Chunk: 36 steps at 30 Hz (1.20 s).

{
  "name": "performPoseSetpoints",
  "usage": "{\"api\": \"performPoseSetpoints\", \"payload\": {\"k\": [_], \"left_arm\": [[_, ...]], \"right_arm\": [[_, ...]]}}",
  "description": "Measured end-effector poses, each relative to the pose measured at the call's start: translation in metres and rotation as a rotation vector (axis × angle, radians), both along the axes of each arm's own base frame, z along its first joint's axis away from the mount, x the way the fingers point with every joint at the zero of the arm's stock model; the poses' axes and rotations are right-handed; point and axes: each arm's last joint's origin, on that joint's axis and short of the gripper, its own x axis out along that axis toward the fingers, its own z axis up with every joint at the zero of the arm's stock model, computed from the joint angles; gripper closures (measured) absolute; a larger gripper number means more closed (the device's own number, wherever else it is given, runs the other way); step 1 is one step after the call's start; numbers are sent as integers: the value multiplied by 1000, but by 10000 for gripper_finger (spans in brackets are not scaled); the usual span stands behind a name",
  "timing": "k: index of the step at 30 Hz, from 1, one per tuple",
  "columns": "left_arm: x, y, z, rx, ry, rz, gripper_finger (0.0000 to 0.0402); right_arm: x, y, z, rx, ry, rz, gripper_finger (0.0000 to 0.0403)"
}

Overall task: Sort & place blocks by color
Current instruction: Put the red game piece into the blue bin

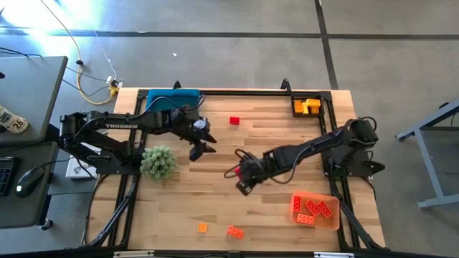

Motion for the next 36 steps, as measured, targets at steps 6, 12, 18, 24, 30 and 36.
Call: {"api": "performPoseSetpoints", "payload": {"k": [6,12,18,24,30,36], "left_arm": [[1,-4,3,-80,-50,-118,194],[3,-5,5,-104,-81,-127,194],[5,-4,8,-103,-111,-120,194],[7,-2,11,-71,-146,-97,194],[8,2,13,-7,-157,-20,194],[7,10,16,27,-188,16,216]], "right_arm": [[10,-21,16,-45,-158,64,339],[20,-39,23,-72,-258,87,339],[28,-59,29,-94,-345,102,339],[33,-76,33,-98,-400,100,339],[35,-91,35,-109,-432,91,339],[35,-108,36,-114,-441,114,339]]}}
